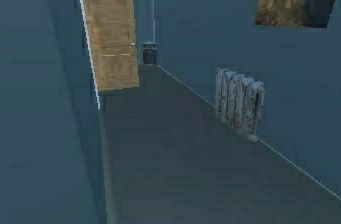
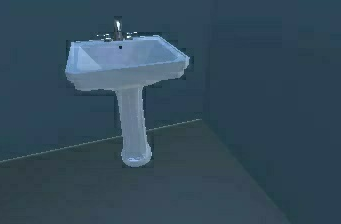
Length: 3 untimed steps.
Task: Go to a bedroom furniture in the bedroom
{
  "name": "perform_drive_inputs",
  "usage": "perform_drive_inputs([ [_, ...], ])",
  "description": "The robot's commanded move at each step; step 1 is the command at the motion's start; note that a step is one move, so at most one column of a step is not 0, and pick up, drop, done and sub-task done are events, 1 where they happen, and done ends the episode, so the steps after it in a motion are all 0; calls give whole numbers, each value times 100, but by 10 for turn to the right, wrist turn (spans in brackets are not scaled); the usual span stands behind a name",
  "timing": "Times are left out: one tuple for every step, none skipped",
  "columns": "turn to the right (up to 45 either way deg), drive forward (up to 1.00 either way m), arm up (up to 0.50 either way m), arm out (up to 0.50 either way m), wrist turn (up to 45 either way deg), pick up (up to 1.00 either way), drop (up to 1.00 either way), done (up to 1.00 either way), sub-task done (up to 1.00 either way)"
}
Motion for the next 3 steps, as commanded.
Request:
perform_drive_inputs([
  [30,0,0,0,0,0,0,0,0],
  [0,70,0,0,0,0,0,0,0],
  [-210,0,0,0,0,0,0,0,0],
])
